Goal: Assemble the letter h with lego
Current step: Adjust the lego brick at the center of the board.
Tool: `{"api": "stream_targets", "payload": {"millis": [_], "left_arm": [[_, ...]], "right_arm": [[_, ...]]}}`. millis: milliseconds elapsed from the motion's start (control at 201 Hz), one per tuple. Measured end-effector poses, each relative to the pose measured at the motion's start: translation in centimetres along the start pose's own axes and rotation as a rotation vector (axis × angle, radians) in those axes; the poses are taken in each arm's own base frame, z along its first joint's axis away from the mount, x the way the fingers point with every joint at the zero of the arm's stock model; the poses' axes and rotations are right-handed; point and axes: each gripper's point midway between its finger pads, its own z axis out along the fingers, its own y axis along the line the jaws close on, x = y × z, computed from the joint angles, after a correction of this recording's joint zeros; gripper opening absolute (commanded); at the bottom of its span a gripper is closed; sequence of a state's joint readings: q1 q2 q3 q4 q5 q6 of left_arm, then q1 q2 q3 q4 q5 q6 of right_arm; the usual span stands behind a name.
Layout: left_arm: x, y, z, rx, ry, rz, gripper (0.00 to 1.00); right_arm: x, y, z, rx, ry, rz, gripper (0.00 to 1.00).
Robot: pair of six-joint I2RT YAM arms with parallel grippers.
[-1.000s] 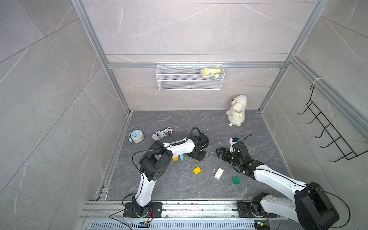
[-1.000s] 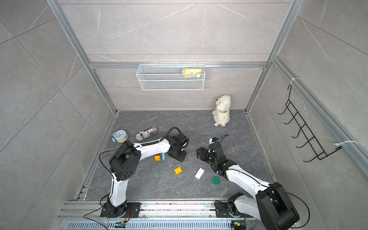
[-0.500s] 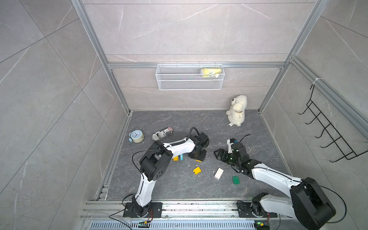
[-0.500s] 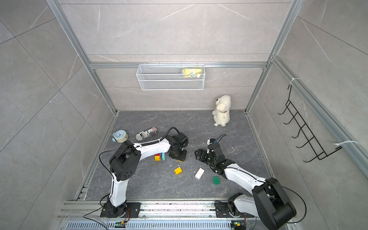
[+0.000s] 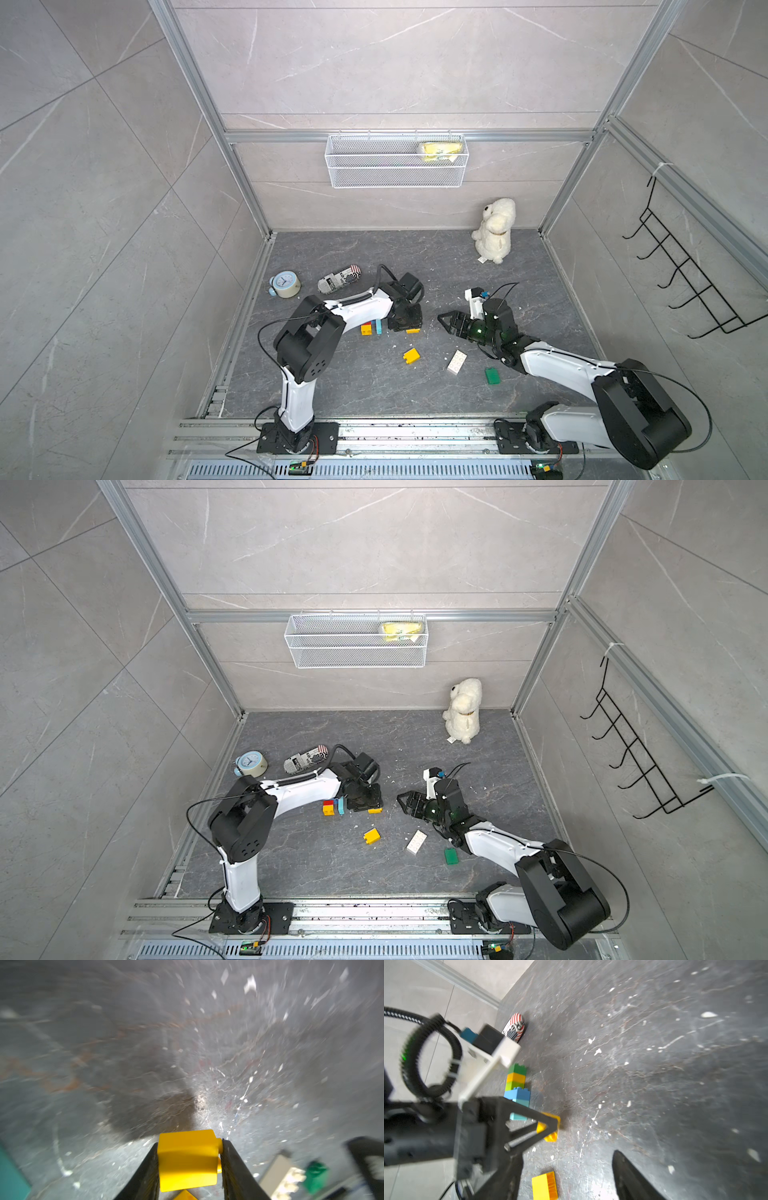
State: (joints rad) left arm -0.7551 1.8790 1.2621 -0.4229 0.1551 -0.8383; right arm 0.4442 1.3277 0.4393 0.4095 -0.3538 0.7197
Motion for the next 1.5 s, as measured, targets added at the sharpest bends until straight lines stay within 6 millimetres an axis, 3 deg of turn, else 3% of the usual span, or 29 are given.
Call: {"api": "stream_targets", "payload": {"millis": [184,358,538,856,1010,1234,1364,1498], "left_arm": [[-2.2,-2.4,-2.4,0.188,-0.083,-0.188,0.37],[-2.5,-4.2,-2.4,0.317,-0.084,-0.308,0.36],[-2.0,-4.1,-2.0,0.360,-0.075,-0.399,0.36],[-1.7,-7.4,-3.1,0.477,-0.067,-0.411,0.36],[-0.6,-8.6,-3.1,0.495,-0.049,-0.389,0.36],[0.1,-9.6,-3.2,0.513,-0.043,-0.375,0.36],[0.2,-9.6,-3.1,0.514,-0.049,-0.375,0.50],[0.5,-9.2,-2.9,0.504,-0.043,-0.370,0.76]], "right_arm": [[0.0,1.7,0.8,-0.118,0.008,-0.016,0.53],[-0.2,3.2,1.5,-0.225,0.006,-0.026,0.51],[-0.3,3.3,1.6,-0.232,0.003,-0.029,0.53],[-0.2,2.6,1.8,-0.197,0.002,-0.036,0.51],[-0.4,2.2,1.7,-0.172,-0.013,-0.047,0.45],[-0.7,2.3,1.5,-0.163,-0.028,-0.064,0.27],[-0.7,2.1,1.5,-0.153,-0.033,-0.075,0.15],[-0.8,1.3,1.5,-0.104,-0.042,-0.078,0.09]]}}
